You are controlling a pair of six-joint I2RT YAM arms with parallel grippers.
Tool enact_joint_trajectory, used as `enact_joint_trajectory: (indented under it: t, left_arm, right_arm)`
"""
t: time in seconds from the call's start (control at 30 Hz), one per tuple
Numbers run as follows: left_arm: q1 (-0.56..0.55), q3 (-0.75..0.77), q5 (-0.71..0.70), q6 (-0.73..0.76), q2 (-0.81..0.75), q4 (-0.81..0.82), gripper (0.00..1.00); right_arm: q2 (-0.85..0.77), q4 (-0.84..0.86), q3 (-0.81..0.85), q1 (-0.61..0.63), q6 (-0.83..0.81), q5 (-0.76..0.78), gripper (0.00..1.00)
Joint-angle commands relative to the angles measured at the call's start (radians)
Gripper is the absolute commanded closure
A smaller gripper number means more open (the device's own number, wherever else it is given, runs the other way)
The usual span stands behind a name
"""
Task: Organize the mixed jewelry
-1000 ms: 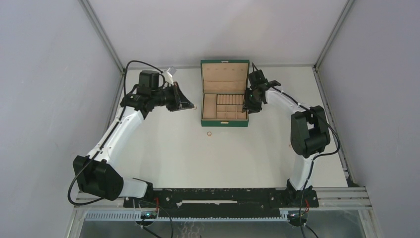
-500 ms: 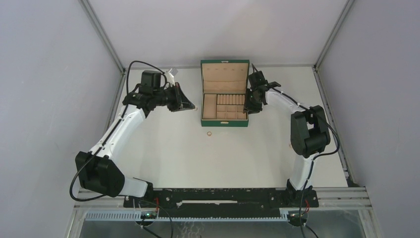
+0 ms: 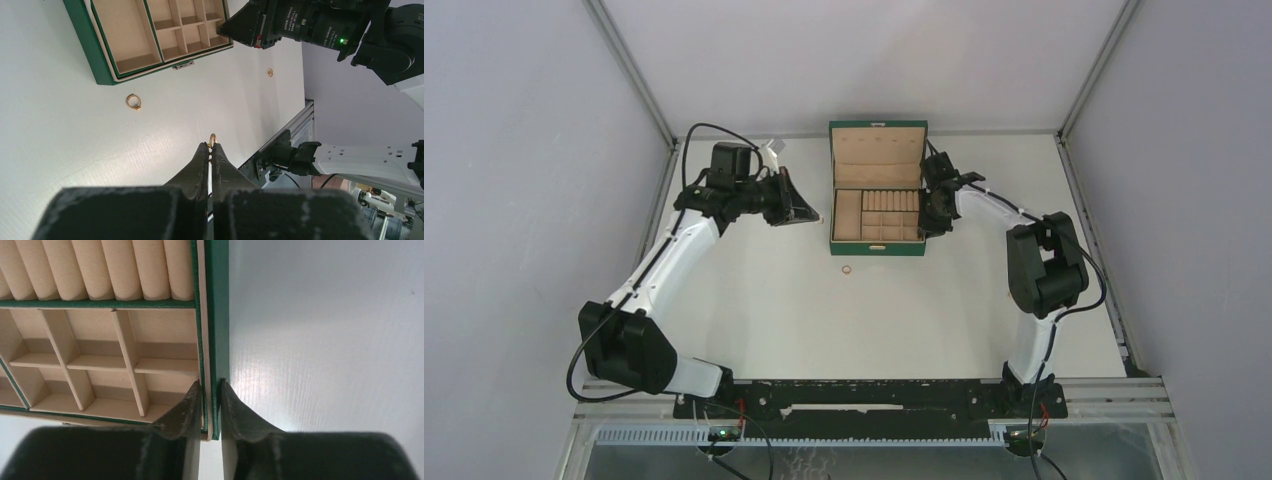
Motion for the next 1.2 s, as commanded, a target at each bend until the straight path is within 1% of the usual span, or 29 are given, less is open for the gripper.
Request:
enact_joint_trajectory:
  t: [0.0,0.07,0.13,0.2,0.23,0.6,0.83,0.97,1.03,1.1,1.17]
  left_arm:
    - [-0.004,0.045,0.02,0.014,-0.002,0.029,1.0]
    - [-0.004,0.044,0.02,0.014,0.002,0.031,1.0]
    - [-0.004,0.043,0.021,0.016,0.008,0.03,1.0]
    - [-0.005,0.041,0.022,0.017,0.012,0.033,1.0]
    - [-0.005,0.04,0.021,0.017,0.013,0.034,1.0]
    - [-0.008,0.039,0.027,0.024,0.029,0.039,1.0]
    - [-0.009,0.027,0.008,0.031,0.029,0.037,1.0]
    - [-0.013,0.018,-0.043,0.038,0.032,0.025,1.0]
    - [-0.025,0.02,-0.101,0.049,0.038,0.007,1.0]
    - [-0.043,0.03,-0.19,0.063,0.05,-0.023,1.0]
    - [-0.062,0.03,-0.243,0.06,0.066,-0.028,1.0]
  right_arm:
    - [0.003,0.013,0.006,0.024,-0.014,0.017,0.82]
    - [-0.001,0.016,0.007,0.043,-0.02,0.017,0.86]
    - [-0.006,0.017,0.006,0.065,-0.026,0.051,0.91]
    - [-0.01,0.017,0.006,0.085,-0.027,0.057,0.99]
    - [-0.011,0.017,0.006,0.096,-0.025,0.057,1.0]
    - [-0.019,0.022,0.005,0.228,-0.051,0.051,1.0]
    - [-0.065,0.02,-0.047,0.271,-0.045,0.029,1.0]
    - [-0.098,0.02,-0.086,0.294,-0.01,0.001,1.0]
    - [-0.108,0.018,-0.098,0.308,0.01,-0.002,1.0]
    - [-0.113,0.015,-0.103,0.322,0.035,-0.002,1.0]
    - [-0.114,0.02,-0.103,0.332,0.054,-0.01,1.0]
